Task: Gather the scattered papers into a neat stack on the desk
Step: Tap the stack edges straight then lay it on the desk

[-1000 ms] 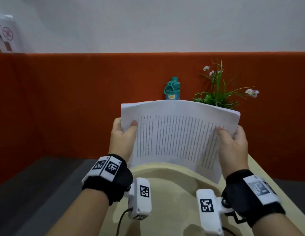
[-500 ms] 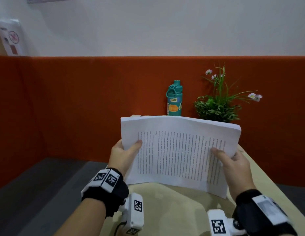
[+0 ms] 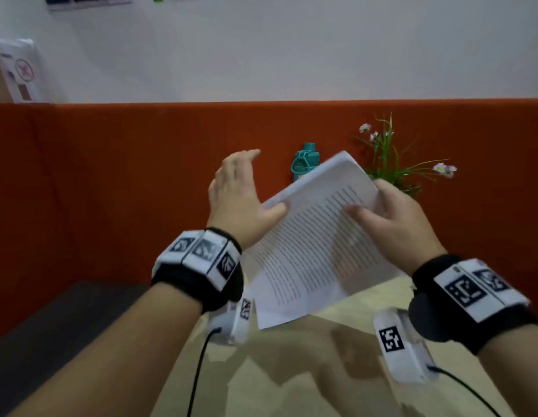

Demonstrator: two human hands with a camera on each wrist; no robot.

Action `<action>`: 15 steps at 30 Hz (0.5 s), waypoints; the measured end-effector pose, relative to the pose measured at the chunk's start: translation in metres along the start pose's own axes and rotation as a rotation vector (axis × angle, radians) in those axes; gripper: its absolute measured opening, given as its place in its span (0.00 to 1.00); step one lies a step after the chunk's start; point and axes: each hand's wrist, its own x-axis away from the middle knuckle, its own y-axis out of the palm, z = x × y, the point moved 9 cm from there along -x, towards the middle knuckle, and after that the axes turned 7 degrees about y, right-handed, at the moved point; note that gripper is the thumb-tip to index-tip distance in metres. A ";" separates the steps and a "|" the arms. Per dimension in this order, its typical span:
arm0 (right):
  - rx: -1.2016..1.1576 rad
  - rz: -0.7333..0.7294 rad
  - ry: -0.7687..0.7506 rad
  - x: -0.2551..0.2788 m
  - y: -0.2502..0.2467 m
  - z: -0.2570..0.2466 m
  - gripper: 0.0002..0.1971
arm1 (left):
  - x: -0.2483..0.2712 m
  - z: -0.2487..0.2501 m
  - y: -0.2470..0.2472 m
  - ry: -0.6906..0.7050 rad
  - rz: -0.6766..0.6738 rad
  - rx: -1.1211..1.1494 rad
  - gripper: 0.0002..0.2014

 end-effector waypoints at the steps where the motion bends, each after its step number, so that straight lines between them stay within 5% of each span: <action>1: 0.070 -0.010 -0.057 -0.002 -0.002 -0.019 0.09 | -0.007 -0.002 0.009 -0.047 -0.102 0.059 0.37; 4: 0.266 0.005 -0.149 -0.007 -0.008 -0.062 0.08 | -0.009 -0.007 0.027 -0.169 -0.254 0.441 0.17; 6: 0.459 0.125 -0.135 -0.010 -0.021 -0.073 0.10 | -0.004 -0.008 0.022 -0.193 -0.171 0.578 0.06; 8: 0.461 0.328 0.000 -0.006 -0.048 -0.060 0.26 | 0.005 -0.016 0.014 -0.252 -0.026 0.694 0.04; 10: 0.124 0.381 0.190 0.002 -0.060 -0.026 0.39 | 0.015 -0.028 0.012 -0.345 0.090 0.843 0.06; 12: -0.312 0.236 0.312 0.004 -0.034 0.008 0.40 | 0.027 -0.032 0.017 -0.419 0.113 0.932 0.06; 15: -0.487 0.140 0.329 0.007 -0.002 0.029 0.17 | 0.040 -0.030 0.031 -0.489 0.094 0.994 0.05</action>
